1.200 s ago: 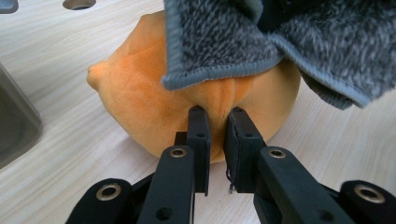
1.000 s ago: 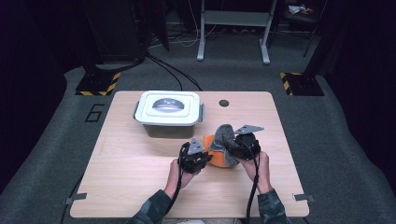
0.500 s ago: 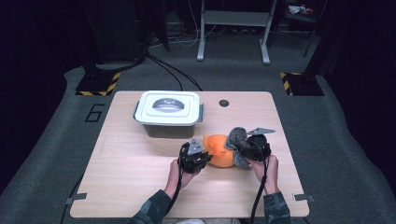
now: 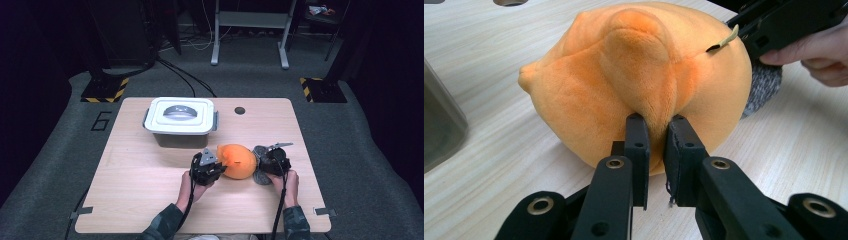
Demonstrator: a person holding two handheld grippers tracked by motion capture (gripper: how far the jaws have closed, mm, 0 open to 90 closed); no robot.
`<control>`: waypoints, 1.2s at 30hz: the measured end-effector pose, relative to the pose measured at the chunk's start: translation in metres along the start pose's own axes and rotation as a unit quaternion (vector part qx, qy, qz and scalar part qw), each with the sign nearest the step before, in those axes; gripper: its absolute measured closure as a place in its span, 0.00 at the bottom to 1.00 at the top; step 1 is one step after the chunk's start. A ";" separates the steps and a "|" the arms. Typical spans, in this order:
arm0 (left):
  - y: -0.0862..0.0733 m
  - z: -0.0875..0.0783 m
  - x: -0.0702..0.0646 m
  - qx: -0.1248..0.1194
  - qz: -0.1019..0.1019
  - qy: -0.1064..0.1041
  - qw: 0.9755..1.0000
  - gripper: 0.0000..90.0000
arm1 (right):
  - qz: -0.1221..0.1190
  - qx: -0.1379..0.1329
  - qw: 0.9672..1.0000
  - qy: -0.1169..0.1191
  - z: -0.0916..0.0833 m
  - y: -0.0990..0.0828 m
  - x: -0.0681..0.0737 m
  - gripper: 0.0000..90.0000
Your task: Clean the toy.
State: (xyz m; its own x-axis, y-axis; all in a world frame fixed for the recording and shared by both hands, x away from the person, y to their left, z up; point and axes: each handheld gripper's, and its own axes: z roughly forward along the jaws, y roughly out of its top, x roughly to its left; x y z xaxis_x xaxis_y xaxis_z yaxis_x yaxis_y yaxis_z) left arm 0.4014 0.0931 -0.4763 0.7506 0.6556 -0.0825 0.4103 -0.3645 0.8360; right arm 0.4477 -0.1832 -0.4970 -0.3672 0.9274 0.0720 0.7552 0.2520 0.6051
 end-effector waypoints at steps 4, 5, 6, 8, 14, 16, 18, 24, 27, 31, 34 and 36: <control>0.000 0.000 0.000 -0.001 -0.001 0.001 1.000 0.90 | -0.004 -0.030 0.999 -0.022 -0.024 0.005 0.000 0.72; 0.000 0.000 0.000 -0.001 0.000 0.001 1.000 0.90 | -0.005 -0.043 0.999 -0.024 -0.033 0.007 0.001 0.72; 0.000 0.000 0.000 0.000 0.001 0.001 1.000 0.90 | -0.007 -0.056 0.998 -0.022 -0.041 0.009 0.002 0.72; 0.000 0.000 0.000 -0.001 0.002 0.001 1.000 0.90 | -0.020 -0.082 0.996 -0.017 -0.058 0.013 0.008 0.72; 0.001 0.001 0.000 -0.006 0.000 0.006 1.000 0.89 | -0.061 -0.092 0.993 0.037 -0.073 0.024 0.037 0.73; 0.001 0.000 0.002 -0.003 0.001 0.003 1.000 0.89 | -0.069 -0.076 0.994 0.035 -0.063 0.026 0.045 0.73; 0.000 0.000 0.002 -0.004 0.001 0.001 1.000 0.86 | -0.072 -0.066 0.995 0.029 -0.053 0.027 0.048 0.73; -0.003 -0.001 0.003 -0.010 0.009 0.012 1.000 0.62 | -0.068 -0.065 0.995 0.023 -0.047 0.032 0.046 0.73; -0.006 0.003 0.001 -0.002 0.020 0.024 1.000 0.56 | -0.068 -0.063 0.995 0.024 -0.046 0.035 0.045 0.73; -0.006 0.008 -0.001 -0.010 0.041 0.025 0.999 0.61 | -0.066 -0.059 0.996 0.022 -0.045 0.038 0.044 0.73; -0.006 0.011 -0.001 -0.013 0.040 0.033 0.999 0.79 | -0.062 -0.059 0.996 0.023 -0.044 0.038 0.042 0.73; -0.005 0.010 0.000 -0.016 0.035 0.031 0.999 0.89 | -0.063 -0.064 0.996 0.025 -0.045 0.038 0.040 0.73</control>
State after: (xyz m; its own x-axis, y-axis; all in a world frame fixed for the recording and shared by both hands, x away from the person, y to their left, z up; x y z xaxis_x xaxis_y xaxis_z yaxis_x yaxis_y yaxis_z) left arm 0.4043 0.0880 -0.4862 0.7423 0.6700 0.0092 0.3414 -0.3899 0.8552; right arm 0.4378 -0.1492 -0.4354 -0.4827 0.8754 0.0264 0.6280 0.3250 0.7071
